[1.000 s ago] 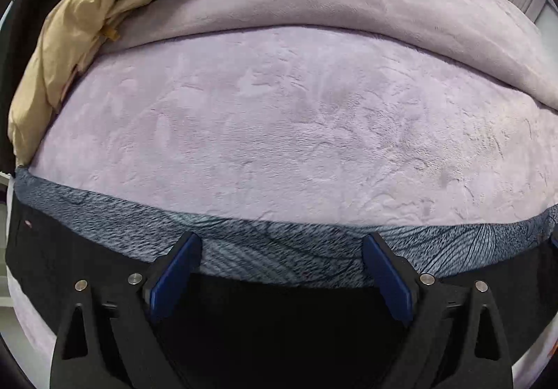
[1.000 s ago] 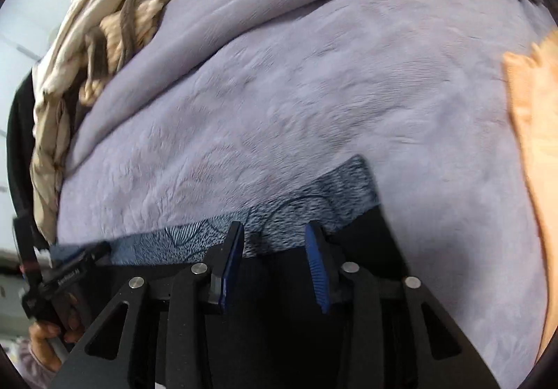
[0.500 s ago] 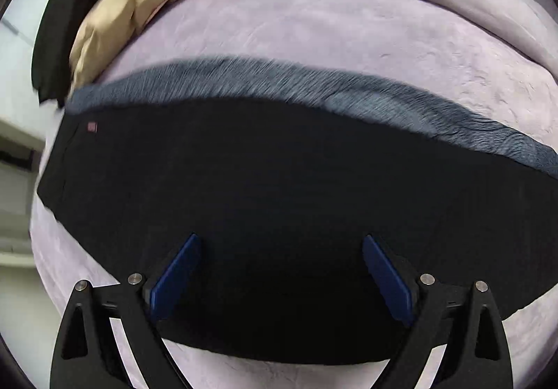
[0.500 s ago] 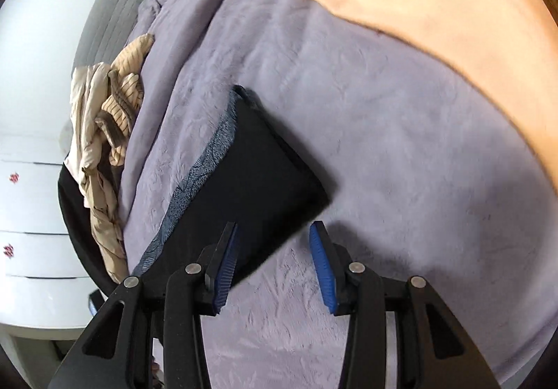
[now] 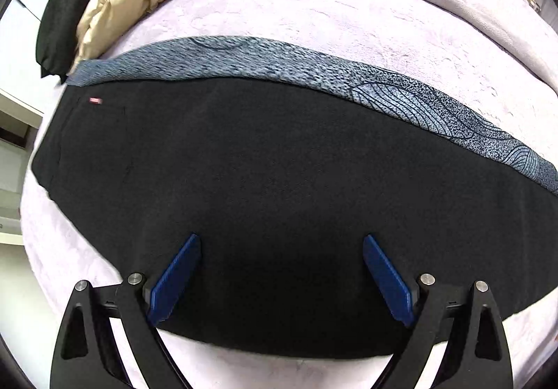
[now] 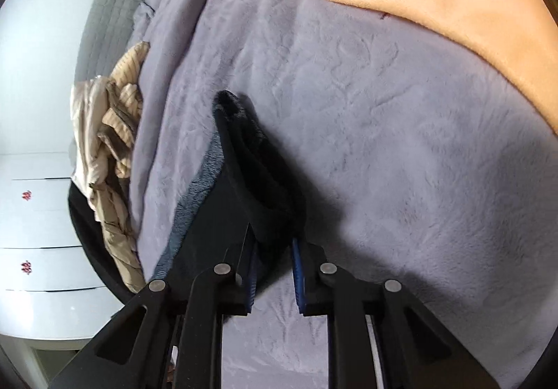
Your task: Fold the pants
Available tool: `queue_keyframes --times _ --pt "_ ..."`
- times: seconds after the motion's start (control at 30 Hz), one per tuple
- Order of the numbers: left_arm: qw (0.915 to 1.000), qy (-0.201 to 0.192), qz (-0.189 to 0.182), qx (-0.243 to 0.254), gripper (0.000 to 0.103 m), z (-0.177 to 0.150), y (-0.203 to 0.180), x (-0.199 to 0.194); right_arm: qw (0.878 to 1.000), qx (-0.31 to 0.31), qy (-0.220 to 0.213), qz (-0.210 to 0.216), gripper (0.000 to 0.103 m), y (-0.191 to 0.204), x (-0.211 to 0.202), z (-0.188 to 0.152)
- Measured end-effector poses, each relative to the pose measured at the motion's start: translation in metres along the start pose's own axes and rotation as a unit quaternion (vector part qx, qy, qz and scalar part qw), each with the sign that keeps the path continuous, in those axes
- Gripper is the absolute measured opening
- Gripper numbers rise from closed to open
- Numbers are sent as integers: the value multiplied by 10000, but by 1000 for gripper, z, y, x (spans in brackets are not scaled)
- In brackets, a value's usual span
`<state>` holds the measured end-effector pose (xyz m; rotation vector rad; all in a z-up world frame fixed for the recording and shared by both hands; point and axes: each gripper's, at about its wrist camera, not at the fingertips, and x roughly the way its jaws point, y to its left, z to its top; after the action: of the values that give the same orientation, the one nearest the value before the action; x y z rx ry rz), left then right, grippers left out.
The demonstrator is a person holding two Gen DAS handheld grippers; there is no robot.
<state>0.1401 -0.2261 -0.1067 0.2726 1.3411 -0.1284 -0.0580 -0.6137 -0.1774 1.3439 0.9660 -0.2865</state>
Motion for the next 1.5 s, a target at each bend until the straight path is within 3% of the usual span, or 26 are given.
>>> queue_keyframes --times 0.13,0.27,0.4,0.67,0.77,0.93,1.03,1.17,1.33,1.43,1.5 --pt "9999 -100 87 -14 95 1 31 -17 9995 -273 -74 -166 31 12 -14 -10" --pt "9995 -81 160 -272 95 -3 70 -21 9975 -683 77 -162 32 34 -24 -39" --pt "9991 -17 153 -397 95 -2 103 -13 9934 -1078 379 -54 32 67 -9 -80" --pt "9999 -61 135 4 95 19 164 6 9746 -1438 1581 674 37 152 99 -203" --pt "9993 -182 251 186 95 33 186 10 9639 -1301 2089 1020 37 181 153 -253" --pt "9978 -123 594 254 95 57 239 46 9535 -1257 2492 1135 37 218 225 -309" --pt "9997 3 216 147 96 58 258 61 9506 -1217 2560 1266 37 227 243 -319" --pt "9991 -142 206 331 100 60 266 68 9488 -1086 2650 1333 39 233 253 -322" --pt "9994 -143 127 284 100 57 267 69 9426 -1406 2673 1426 39 252 244 -316" --pt "9994 -154 133 279 100 55 267 70 9450 -1554 2686 1030 43 256 255 -320" --pt "9995 -132 145 253 100 57 271 72 9480 -1324 2700 1045 43 247 254 -320"
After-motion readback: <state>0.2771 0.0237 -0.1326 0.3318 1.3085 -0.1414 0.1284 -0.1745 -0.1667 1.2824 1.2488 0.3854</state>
